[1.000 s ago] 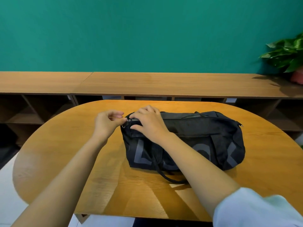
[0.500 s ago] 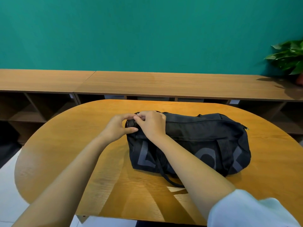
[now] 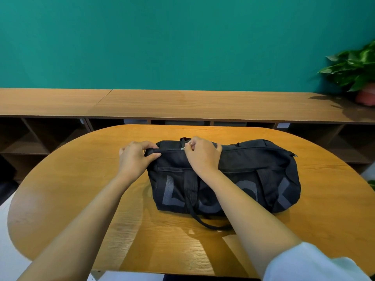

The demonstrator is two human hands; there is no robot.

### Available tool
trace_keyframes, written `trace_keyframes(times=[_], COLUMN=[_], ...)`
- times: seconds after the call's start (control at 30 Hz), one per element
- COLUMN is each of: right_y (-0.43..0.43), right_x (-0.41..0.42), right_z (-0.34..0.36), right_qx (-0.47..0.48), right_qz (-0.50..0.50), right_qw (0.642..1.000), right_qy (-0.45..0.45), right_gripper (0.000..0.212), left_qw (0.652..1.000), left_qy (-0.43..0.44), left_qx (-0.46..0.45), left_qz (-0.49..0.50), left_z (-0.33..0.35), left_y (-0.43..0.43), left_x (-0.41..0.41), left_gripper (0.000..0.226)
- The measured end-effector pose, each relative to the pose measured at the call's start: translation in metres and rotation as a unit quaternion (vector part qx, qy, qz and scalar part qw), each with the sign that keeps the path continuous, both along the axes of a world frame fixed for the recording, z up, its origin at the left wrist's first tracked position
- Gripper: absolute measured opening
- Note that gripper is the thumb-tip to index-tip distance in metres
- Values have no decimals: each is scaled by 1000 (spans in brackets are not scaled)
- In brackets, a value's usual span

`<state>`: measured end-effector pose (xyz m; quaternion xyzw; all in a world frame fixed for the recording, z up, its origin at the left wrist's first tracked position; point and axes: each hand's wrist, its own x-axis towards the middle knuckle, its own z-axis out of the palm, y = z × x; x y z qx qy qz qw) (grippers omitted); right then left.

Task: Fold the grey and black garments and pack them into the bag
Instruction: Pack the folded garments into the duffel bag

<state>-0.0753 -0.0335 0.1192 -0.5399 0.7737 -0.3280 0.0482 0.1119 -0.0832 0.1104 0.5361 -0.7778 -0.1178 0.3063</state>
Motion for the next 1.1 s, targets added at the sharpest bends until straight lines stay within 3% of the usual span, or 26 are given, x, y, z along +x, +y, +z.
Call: trace_keyframes(times=[0.4, 0.5, 0.63, 0.77, 0.93, 1.1], right_y=[49, 56, 58, 56, 58, 61], right_x=[-100, -112, -113, -111, -114, -130], right_z=[-1, -3, -6, -4, -4, -6], right_qx=[-46, -63, -81, -105, -123, -87], right_qz=[-74, -77, -62, -50, -40, -75], right_qw=[982, 977, 973, 964, 954, 968], right_qy=[165, 186, 208, 240, 271, 221], right_gripper=[21, 17, 14, 11, 12, 16], left_qw=[999, 999, 991, 977, 975, 985], left_qy=[2, 31, -29, -95, -97, -45], left_qx=[14, -22, -108, -55, -42, -80], left_qz=[34, 32, -69, -183, -196, -148], left_z=[-7, 0, 14, 17, 10, 10], left_y=[7, 16, 29, 33, 27, 27], left_x=[-8, -27, -71, -126, -163, -163], left_gripper=[6, 10, 34, 46, 26, 16])
